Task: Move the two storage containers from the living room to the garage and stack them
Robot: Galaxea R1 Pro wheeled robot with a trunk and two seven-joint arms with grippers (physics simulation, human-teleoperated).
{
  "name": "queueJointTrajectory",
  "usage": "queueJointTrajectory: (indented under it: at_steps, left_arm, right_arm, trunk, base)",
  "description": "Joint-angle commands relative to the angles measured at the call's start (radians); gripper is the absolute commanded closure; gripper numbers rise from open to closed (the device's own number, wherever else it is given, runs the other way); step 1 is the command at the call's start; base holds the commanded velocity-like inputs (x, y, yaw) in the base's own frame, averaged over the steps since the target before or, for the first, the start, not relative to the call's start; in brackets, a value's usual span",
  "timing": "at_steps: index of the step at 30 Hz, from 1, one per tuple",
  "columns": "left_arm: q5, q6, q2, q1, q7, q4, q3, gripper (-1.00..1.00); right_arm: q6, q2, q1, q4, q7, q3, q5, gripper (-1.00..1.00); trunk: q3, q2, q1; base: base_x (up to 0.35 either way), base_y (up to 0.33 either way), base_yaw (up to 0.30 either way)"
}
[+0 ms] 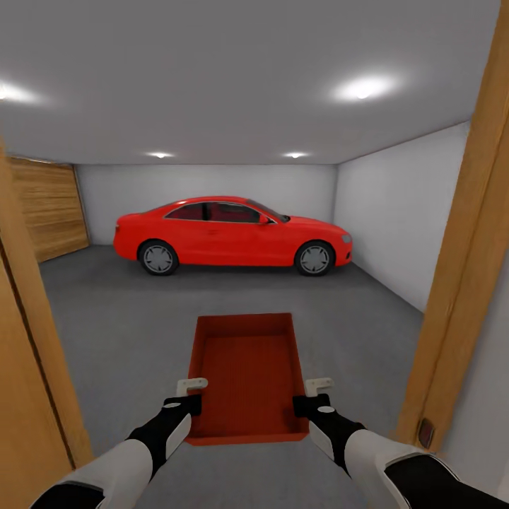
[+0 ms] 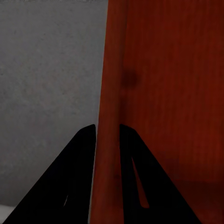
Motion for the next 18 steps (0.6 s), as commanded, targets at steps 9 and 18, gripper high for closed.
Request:
queueJointTrajectory:
  at_steps: [9, 18]
  left_arm:
    - [-0.002, 0.008, 0.029, 0.0, 0.016, -0.002, 0.016, 1.0]
    - [-0.003, 0.008, 0.029, 0.0, 0.016, -0.003, 0.016, 1.0]
  right_arm:
    - [-0.006, -0.001, -0.001, 0.0, -0.005, -0.013, -0.012, 1.0]
    - [-0.006, -0.001, -0.001, 0.0, -0.005, -0.013, -0.012, 1.0]
  trunk:
    - [0.0, -0.001, 0.001]
    - [0.0, -0.001, 0.001]
  base:
    - [0.322, 0.0, 0.0]
    - [0.322, 0.0, 0.0]
